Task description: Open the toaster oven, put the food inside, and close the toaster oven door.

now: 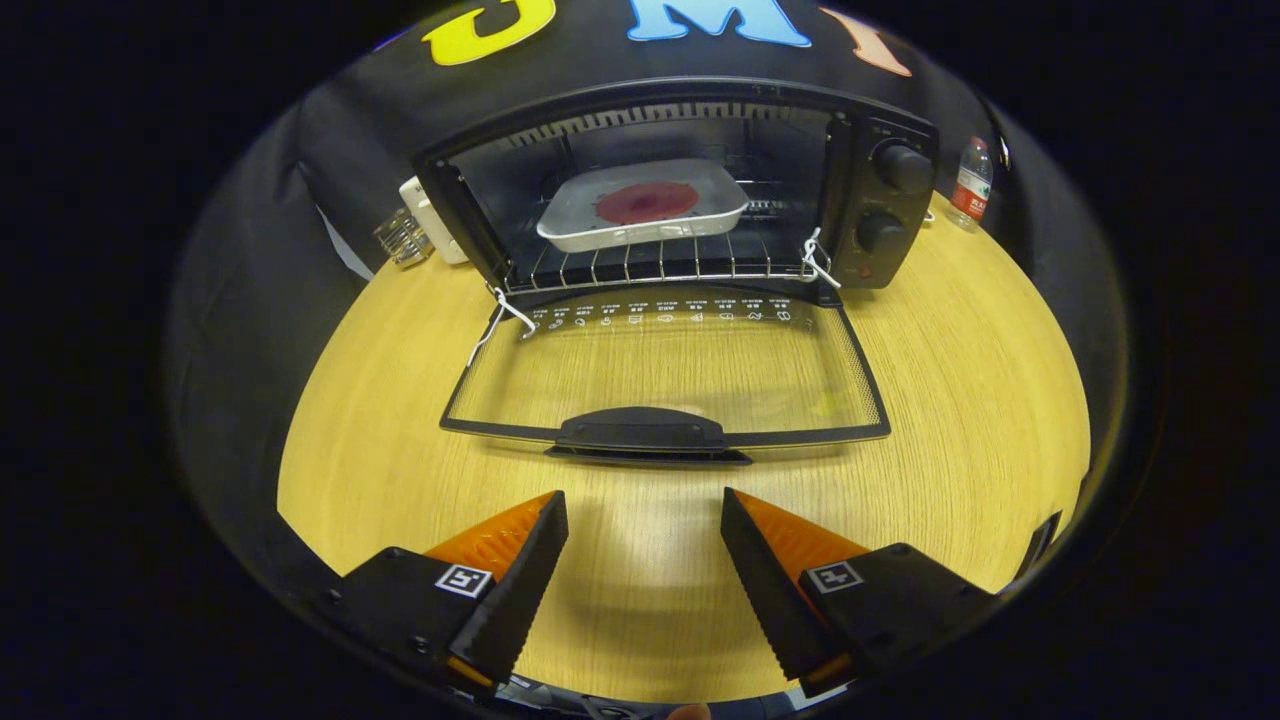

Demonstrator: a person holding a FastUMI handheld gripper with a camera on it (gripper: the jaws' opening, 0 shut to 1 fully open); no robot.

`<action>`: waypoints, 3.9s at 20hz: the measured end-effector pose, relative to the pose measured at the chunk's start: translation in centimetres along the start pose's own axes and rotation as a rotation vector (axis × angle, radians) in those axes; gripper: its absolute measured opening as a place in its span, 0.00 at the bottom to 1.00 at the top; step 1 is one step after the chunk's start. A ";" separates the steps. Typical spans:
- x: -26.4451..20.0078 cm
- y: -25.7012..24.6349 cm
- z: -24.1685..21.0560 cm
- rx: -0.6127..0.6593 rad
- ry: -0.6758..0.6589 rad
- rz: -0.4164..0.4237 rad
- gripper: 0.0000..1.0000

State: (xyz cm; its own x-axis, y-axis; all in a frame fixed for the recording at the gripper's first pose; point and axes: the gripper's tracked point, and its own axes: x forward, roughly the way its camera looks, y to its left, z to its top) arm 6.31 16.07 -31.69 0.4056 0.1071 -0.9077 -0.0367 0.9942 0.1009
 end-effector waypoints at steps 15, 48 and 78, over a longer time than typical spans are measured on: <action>2.5 -1.4 0.8 0.022 -0.002 -0.162 0.98; -5.1 -0.1 7.3 0.040 -0.335 -0.113 0.98; -30.0 -5.7 6.5 -0.061 -0.950 -0.064 0.98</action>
State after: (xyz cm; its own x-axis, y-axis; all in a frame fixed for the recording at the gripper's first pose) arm 0.27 7.10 -2.36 0.9798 0.0284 -0.1978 -0.0257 0.9995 0.0164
